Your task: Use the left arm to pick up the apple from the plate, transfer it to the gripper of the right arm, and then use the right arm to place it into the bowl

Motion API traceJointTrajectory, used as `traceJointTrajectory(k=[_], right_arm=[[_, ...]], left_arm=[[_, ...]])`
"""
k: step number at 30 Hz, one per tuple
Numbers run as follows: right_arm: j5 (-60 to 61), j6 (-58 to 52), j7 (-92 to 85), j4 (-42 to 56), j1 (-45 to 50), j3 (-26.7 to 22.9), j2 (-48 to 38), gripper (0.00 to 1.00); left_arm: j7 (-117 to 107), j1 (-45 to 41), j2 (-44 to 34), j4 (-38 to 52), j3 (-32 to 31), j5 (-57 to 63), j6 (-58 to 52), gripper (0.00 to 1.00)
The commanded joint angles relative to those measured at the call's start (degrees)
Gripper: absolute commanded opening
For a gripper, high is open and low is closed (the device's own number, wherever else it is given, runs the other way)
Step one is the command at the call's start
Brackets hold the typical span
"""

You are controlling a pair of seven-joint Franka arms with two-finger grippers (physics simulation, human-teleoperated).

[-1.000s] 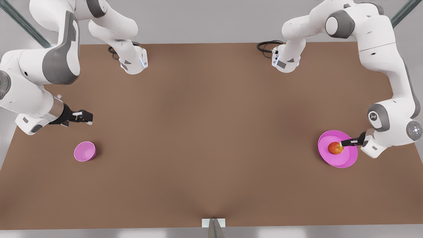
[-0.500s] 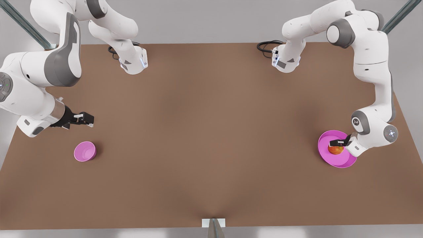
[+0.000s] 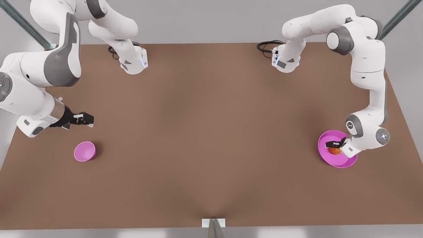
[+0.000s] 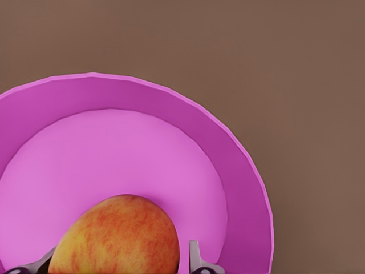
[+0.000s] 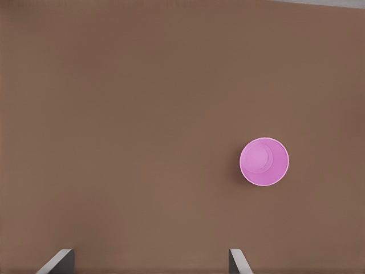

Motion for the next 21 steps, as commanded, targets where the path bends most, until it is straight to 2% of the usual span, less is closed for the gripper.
traceJointTrajectory(k=[1,4,6,10,13,14,15,16,18,19,21], right_arm=[[0.0,0.0,-0.1,0.0,0.0,0.0,-0.1,1.00],[0.0,0.0,-0.1,0.0,0.0,0.0,-0.1,1.00],[0.0,0.0,-0.1,0.0,0.0,0.0,-0.1,1.00],[0.0,0.0,-0.1,0.0,0.0,0.1,-0.1,1.00],[0.1,0.0,-0.2,0.0,0.0,0.1,-0.1,1.00],[0.1,0.0,-0.2,0.0,0.0,0.1,-0.1,1.00],[0.3,0.0,0.3,0.0,0.1,0.2,-0.1,1.00],[1.1,0.2,0.8,0.0,0.7,0.6,-0.1,1.00],[10.7,0.3,2.5,0.2,0.4,0.5,0.0,1.00],[16.0,0.3,2.5,0.2,0.2,0.2,0.9,1.00],[29.4,0.3,2.5,0.2,-1.0,-0.4,4.2,1.00]], left_arm=[[3.6,0.0,0.1,0.0,0.0,0.1,1.1,0.97],[3.6,0.0,0.1,0.0,0.0,0.1,1.1,0.85],[3.6,-0.2,0.1,0.0,0.0,0.1,1.0,0.82],[4.1,-0.2,-1.6,0.2,-0.1,0.1,0.5,0.80],[5.0,-0.4,-7.8,1.4,-1.2,-0.3,-3.5,0.80],[5.9,0.1,-10.0,2.6,-4.7,-1.4,-6.0,0.80],[7.0,0.0,-10.5,5.0,-7.9,-9.3,-10.3,0.80],[8.0,-0.6,-10.3,6.1,-10.5,-11.7,-10.4,0.80],[11.2,-0.8,-9.0,8.5,-17.9,-15.3,-10.0,0.80],[20.4,-0.9,-6.2,12.9,-20.5,-21.5,-10.1,0.80],[32.5,-6.7,0.2,18.9,-24.5,-33.3,-10.1,0.80]])
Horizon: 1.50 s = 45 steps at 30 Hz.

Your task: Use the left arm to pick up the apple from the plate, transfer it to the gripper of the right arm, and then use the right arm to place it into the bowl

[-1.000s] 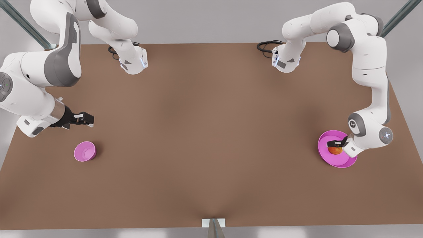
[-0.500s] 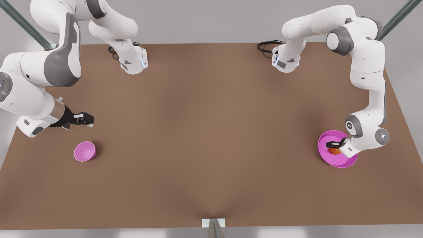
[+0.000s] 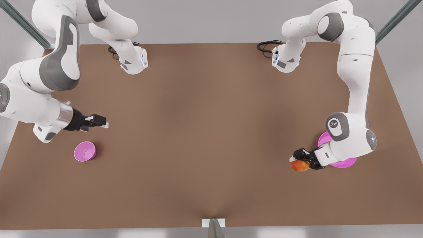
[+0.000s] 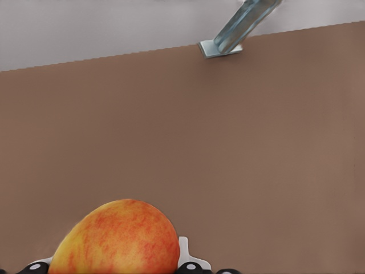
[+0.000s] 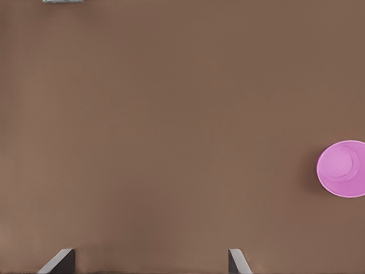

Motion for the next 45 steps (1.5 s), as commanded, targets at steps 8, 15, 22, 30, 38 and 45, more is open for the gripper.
traceJointTrajectory(k=[8,15,22,30,38,45], right_arm=[[41.5,2.5,0.6,0.1,-3.5,0.0,14.0,1.00],[43.5,6.8,-2.7,-0.2,-0.4,0.5,17.3,1.00],[43.7,7.1,-8.8,-2.1,0.4,1.1,20.6,1.00],[48.5,6.4,-16.7,-5.1,-0.1,1.2,22.0,1.00],[62.1,12.9,-17.9,-5.1,2.4,2.7,22.2,1.00],[61.6,19.2,-18.3,-5.0,5.7,2.7,22.1,1.00]], left_arm=[[76.2,-22.3,14.1,17.1,-6.3,-53.9,1.2,0.80],[82.8,-29.6,21.3,26.1,-8.1,-56.6,11.1,0.80],[86.8,-32.4,24.6,29.3,-10.3,-57.2,16.8,0.80],[87.8,-33.6,25.0,29.7,-11.1,-60.4,22.2,0.80],[87.8,-34.2,25.8,29.8,-11.3,-60.9,22.3,0.80],[87.8,-34.8,25.9,29.8,-11.3,-60.9,22.4,0.81]])
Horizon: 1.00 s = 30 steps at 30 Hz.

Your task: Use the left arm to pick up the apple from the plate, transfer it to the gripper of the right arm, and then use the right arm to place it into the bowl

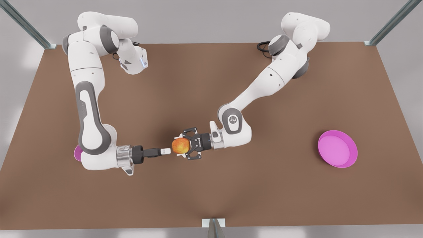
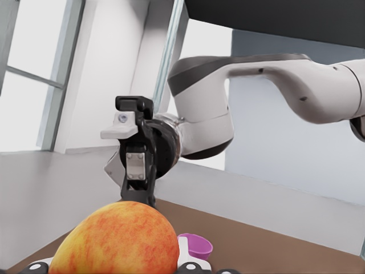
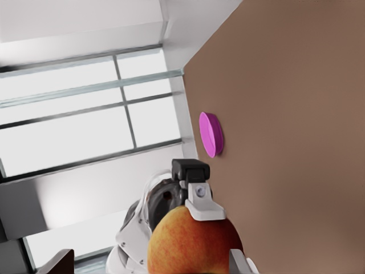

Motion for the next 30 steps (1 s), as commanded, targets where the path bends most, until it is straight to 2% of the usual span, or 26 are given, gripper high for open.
traceJointTrajectory(k=[1,10,19,20,21,24,25,26,30], right_arm=[[-0.6,3.8,-5.8,-0.1,0.1,0.0,-0.1,1.00],[-1.0,3.0,-6.5,-7.0,0.7,2.7,-2.3,1.00],[-0.9,7.2,-6.4,-7.6,3.3,3.4,-2.4,1.00],[-0.9,7.2,-6.6,-7.6,3.2,3.4,-2.4,0.95],[-0.8,7.3,-6.5,-7.6,3.2,3.4,-2.4,0.84],[-0.9,7.2,-6.6,-7.5,3.1,3.3,-2.4,0.77],[-0.9,7.2,-6.6,-7.5,3.1,3.3,-2.4,0.77],[-0.9,7.2,-6.6,-7.4,3.1,3.3,-2.4,0.77],[-4.0,6.6,-8.8,-7.3,1.8,3.2,-2.5,0.77]], left_arm=[[9.1,-0.1,-0.1,0.0,0.0,0.0,0.2,0.81],[9.1,-0.2,-0.1,0.0,0.0,0.0,0.2,0.81],[9.2,-0.2,0.1,0.0,0.1,0.0,0.2,0.81],[9.2,-0.2,0.1,0.0,0.1,0.0,0.2,0.81],[9.2,-0.2,0.1,0.0,0.1,0.0,0.2,0.81],[9.2,-0.2,0.1,0.0,0.1,0.0,0.2,0.81],[9.1,-0.2,0.1,0.0,0.1,0.0,0.4,0.82],[9.1,-0.2,0.1,0.0,0.1,0.0,0.5,0.98],[9.1,-0.2,0.1,0.0,0.1,0.0,0.5,1.00]])
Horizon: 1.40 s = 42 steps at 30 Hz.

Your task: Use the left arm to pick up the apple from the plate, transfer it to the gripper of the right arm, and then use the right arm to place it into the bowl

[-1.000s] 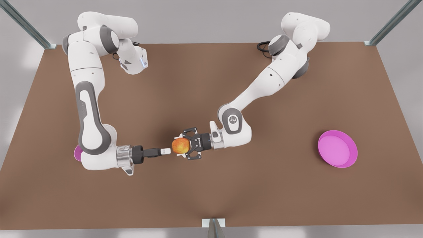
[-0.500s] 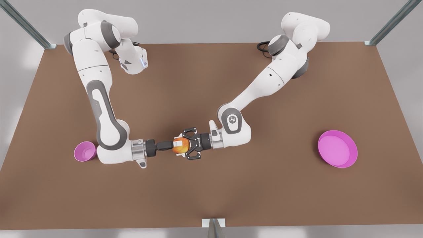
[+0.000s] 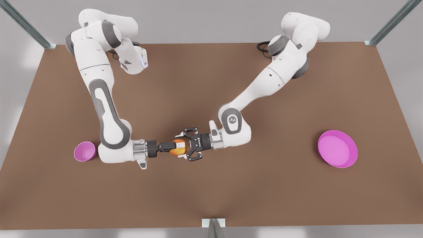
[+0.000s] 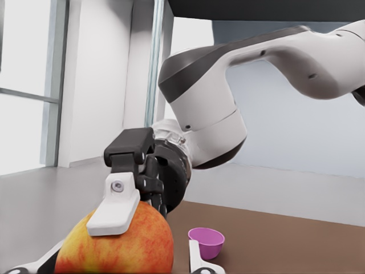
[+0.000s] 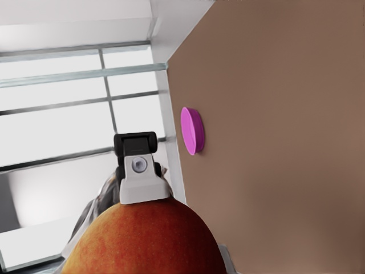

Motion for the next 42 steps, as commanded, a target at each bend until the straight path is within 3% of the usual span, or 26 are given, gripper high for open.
traceJointTrajectory(k=[1,7,9,10,11,13,15,16,17,19,20,21,22,24,33,42], right_arm=[[-2.9,-0.2,-3.6,0.0,-0.7,0.0,-0.2,0.77],[-20.4,-0.8,-3.5,-1.5,-4.9,0.0,-5.2,0.77],[-28.7,-0.6,-3.5,-1.4,-5.5,0.0,-6.9,0.77],[-33.9,-0.9,-3.5,-1.5,-6.6,0.0,-8.0,0.77],[-38.2,-2.4,-3.6,-1.5,-7.5,0.0,-8.7,0.77],[-47.1,-3.1,-3.5,-1.5,-8.9,0.0,-10.0,0.77],[-51.7,-3.1,-3.6,-1.5,-10.2,0.1,-10.3,0.77],[-53.8,-3.1,-3.6,-1.4,-10.2,0.1,-10.3,0.77],[-55.5,-3.1,-3.6,-1.4,-10.6,0.0,-10.5,0.77],[-60.4,-2.5,-3.7,-1.3,-11.8,0.0,-10.3,0.77],[-62.8,-2.3,-4.3,-1.3,-12.2,0.0,-10.2,0.77],[-64.7,-2.2,-4.3,-1.2,-12.2,-0.1,-10.1,0.77],[-67.7,-1.7,-4.3,-1.2,-12.2,-0.3,-10.0,0.77],[-72.3,-0.9,-4.4,-1.2,-12.8,-0.6,-9.7,0.77],[-84.8,1.3,-22.5,-1.3,-21.4,-0.6,-8.6,0.77],[-85.6,2.7,-26.8,-1.8,-25.5,-0.5,-3.9,0.77]], left_arm=[[1.6,0.1,-0.1,0.0,0.0,0.0,0.0,1.00],[2.8,1.4,-0.1,-0.3,0.4,0.2,-0.2,1.00],[1.8,7.1,-0.7,-3.5,1.0,1.7,-0.7,1.00],[-10.7,12.3,-1.3,-5.7,2.9,14.1,-1.1,1.00],[-35.5,16.1,-1.3,-5.3,6.7,34.0,-10.0,1.00],[-59.0,26.7,-7.5,-5.2,7.1,66.3,-27.0,1.00],[-79.9,33.5,-18.4,-5.4,7.3,86.1,-44.6,1.00],[-86.6,33.0,-23.1,-5.4,7.2,98.9,-50.7,1.00],[-93.7,32.9,-25.9,-5.4,7.2,104.5,-56.0,1.00],[-112.4,33.0,-30.7,-5.4,6.9,104.3,-64.0,1.00],[-117.1,31.5,-33.4,-6.1,9.9,102.9,-64.6,1.00],[-116.9,26.6,-38.9,-11.6,18.6,97.9,-63.5,1.00],[-116.7,20.6,-49.1,-24.4,31.1,88.1,-55.2,1.00],[-116.7,20.7,-54.4,-28.7,31.5,88.1,-53.7,1.00],[-119.1,21.9,-46.1,-20.8,31.4,88.5,-54.6,1.00],[-126.3,22.5,-44.1,-20.1,31.4,88.5,-54.4,1.00]])
